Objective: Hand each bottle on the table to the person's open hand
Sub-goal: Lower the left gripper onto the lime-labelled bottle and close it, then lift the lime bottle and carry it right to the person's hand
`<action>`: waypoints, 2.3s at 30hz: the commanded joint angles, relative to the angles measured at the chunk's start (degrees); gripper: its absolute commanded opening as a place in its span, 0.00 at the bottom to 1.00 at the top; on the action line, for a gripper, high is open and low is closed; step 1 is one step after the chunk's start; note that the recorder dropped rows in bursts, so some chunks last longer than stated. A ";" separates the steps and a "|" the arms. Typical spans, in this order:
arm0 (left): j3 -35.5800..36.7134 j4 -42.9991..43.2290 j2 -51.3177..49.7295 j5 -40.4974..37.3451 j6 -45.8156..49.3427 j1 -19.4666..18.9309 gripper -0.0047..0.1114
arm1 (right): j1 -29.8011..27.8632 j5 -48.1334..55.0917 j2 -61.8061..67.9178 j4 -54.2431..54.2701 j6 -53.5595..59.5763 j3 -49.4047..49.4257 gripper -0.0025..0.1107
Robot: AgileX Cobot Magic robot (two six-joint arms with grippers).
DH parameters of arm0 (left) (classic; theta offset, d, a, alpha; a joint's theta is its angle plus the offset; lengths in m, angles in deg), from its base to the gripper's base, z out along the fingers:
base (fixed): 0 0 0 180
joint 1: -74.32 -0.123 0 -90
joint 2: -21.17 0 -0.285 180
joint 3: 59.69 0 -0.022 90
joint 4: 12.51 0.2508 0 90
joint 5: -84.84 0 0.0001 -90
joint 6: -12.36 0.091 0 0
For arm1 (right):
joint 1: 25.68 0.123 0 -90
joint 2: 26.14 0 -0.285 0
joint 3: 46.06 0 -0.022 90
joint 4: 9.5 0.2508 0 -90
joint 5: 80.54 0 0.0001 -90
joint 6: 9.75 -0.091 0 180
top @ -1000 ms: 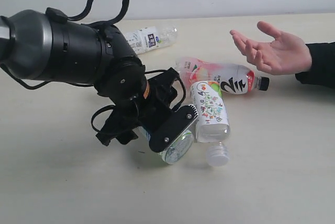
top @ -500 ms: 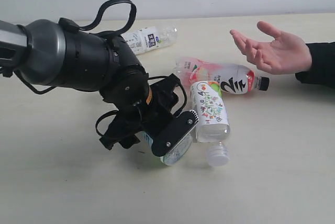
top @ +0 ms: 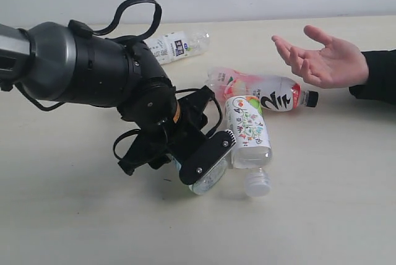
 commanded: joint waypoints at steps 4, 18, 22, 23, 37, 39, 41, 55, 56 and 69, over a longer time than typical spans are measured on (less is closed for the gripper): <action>0.14 5.06 9.21 -0.92 -0.38 2.93 0.05 | -0.30 -0.16 -0.26 -0.15 0.10 0.22 0.02; 0.14 16.44 20.12 -3.97 -0.36 13.55 0.05 | -0.30 -0.16 -0.26 -0.27 0.10 0.22 0.02; -0.14 16.24 18.85 2.54 -0.65 16.46 0.05 | -0.30 -0.16 -0.26 -0.27 0.10 0.22 0.02; -0.83 15.68 18.11 4.24 -1.59 16.73 0.04 | -0.30 -0.16 -0.26 -0.27 0.10 0.22 0.02; -27.84 17.11 -1.25 2.18 2.02 17.02 0.04 | -0.30 -0.16 -0.26 -0.27 0.10 0.22 0.02; -33.99 15.68 -5.52 -4.05 6.80 17.02 0.04 | -0.30 -0.16 -0.26 -0.27 0.10 0.22 0.02; -39.17 12.76 -9.25 -6.72 10.28 16.48 0.04 | -0.30 -0.16 -0.26 -0.17 0.10 0.22 0.02; -53.91 2.35 -22.73 -0.91 19.73 12.57 0.04 | -0.30 -0.16 -0.26 -0.17 0.10 0.22 0.02; -53.91 2.24 -23.20 -1.15 19.62 12.42 0.04 | -0.30 -0.16 -0.26 -0.17 0.10 0.22 0.02; -53.91 2.53 -26.41 -0.34 17.89 10.72 0.04 | -0.30 -0.16 -0.26 -0.27 0.10 0.22 0.02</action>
